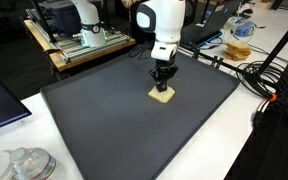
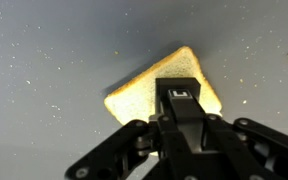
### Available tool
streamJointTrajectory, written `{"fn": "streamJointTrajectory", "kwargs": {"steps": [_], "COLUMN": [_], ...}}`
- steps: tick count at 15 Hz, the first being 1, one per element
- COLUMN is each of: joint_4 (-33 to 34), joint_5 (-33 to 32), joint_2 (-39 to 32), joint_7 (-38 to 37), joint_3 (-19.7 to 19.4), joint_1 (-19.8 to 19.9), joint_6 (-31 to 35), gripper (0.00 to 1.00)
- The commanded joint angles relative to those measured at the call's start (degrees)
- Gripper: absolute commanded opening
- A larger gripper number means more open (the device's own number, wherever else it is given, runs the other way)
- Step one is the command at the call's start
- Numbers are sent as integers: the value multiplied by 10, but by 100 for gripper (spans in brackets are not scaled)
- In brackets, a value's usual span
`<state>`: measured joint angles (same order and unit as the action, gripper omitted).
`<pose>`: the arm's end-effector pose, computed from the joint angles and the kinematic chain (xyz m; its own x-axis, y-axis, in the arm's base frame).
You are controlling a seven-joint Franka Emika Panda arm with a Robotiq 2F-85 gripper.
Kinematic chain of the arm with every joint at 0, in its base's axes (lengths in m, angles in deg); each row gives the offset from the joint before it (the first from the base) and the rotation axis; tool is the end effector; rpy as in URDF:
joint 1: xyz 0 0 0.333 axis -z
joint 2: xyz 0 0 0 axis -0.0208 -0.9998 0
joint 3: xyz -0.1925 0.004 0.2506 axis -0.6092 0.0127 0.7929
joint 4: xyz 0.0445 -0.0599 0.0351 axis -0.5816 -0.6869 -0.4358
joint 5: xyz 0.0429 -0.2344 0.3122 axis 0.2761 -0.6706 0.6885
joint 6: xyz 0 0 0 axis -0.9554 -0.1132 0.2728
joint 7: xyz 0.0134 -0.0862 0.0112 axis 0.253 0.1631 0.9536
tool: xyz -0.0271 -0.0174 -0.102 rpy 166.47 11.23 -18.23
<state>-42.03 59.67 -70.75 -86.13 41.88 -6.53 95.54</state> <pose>0.6313 0.0187 0.1922 0.9422 -0.3265 0.0747 -0.3277 -0.9448 0.0032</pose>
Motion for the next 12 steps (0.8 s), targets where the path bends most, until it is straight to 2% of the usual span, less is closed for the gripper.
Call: {"fn": "streamJointTrajectory", "kwargs": {"steps": [1,12], "joint_4": [5,7], "joint_5": [9,6], "joint_2": [-7,-10], "joint_7": [12,7], "joint_3": [3,-2], "joint_1": [3,0], "joint_6": [12,17], "gripper": [5,5]}}
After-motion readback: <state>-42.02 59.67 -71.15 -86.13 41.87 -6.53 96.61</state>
